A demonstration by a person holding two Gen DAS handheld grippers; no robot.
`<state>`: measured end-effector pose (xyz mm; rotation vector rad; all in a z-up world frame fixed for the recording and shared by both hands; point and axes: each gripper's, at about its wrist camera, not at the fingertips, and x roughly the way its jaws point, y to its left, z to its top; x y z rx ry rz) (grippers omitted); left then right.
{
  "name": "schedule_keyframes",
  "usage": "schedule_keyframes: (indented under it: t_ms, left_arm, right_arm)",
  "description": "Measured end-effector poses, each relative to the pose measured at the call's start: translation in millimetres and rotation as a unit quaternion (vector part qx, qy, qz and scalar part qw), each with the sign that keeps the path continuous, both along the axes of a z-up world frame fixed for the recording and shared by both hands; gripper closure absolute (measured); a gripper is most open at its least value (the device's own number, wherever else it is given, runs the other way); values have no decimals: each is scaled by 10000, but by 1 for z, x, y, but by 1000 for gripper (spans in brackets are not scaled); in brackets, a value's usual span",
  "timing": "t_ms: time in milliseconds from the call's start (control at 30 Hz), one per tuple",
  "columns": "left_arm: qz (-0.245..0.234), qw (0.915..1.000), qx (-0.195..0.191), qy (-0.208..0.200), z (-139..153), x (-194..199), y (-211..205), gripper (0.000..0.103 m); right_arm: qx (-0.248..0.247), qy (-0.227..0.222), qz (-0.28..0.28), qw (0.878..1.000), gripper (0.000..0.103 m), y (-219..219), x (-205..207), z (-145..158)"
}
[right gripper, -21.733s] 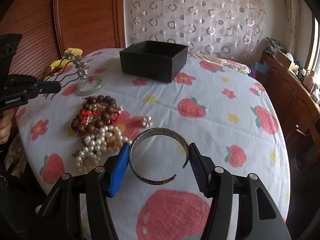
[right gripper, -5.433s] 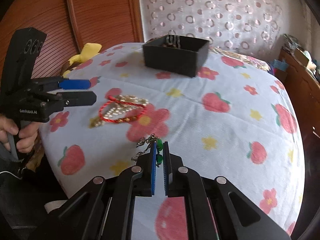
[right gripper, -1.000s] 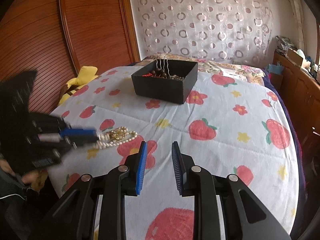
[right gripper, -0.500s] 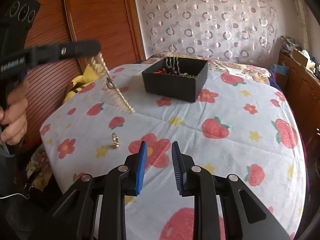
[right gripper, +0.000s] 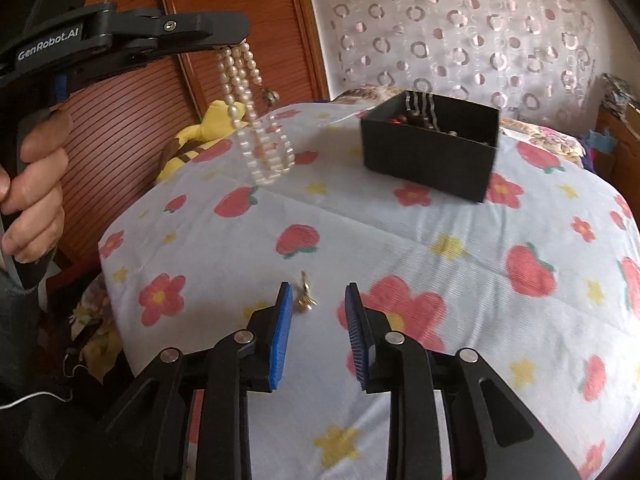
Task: Organize jewelry
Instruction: 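Grasp the small gold earring with the right tool while the left tool holds the pearls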
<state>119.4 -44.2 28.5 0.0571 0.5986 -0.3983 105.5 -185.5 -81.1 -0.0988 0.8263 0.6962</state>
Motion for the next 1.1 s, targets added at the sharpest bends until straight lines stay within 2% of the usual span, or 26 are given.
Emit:
schedule_keyframes:
  t_ms: [133,267,300,333,433,467,633,800,1100]
  left_arm:
    - [71,10000,-14,6,-2,1,8,95]
    - [115,9999,-29,7,-3,1,14,95]
    - [120,9999,-39,5,-3,1,15,95]
    - [125,9999,-41,5,-4,1,15,95]
    - [123,9999,-27,14,-4,2,16,95]
    - [128,9999,-26,20,-5,3,16,95]
    - [124,9999,-31,59,-7,11,18,95]
    - [94,9999,-38,91,-10,25,12,95]
    - [-61,10000,-62,47,2,64,-8,95]
  right_arm:
    - [0,95,121,9999,72,9,4,-1]
    - [-210,252,165,9993,73,18,11,-9]
    - [-242,274,180,9992,78,18,12,-11]
    - [-271,294,212,9990,92,20,12,-12]
    - [-217,130,258,9993,94,19,8,-3]
    - [-223,40,258,9994,99,18,6,2]
    - [-294,-257,253,9989,100,12,11,21]
    - [-237,-361,164,9989,99,-2,26,34]
    - [-187,-602,-144,9979,99,-33,71,62]
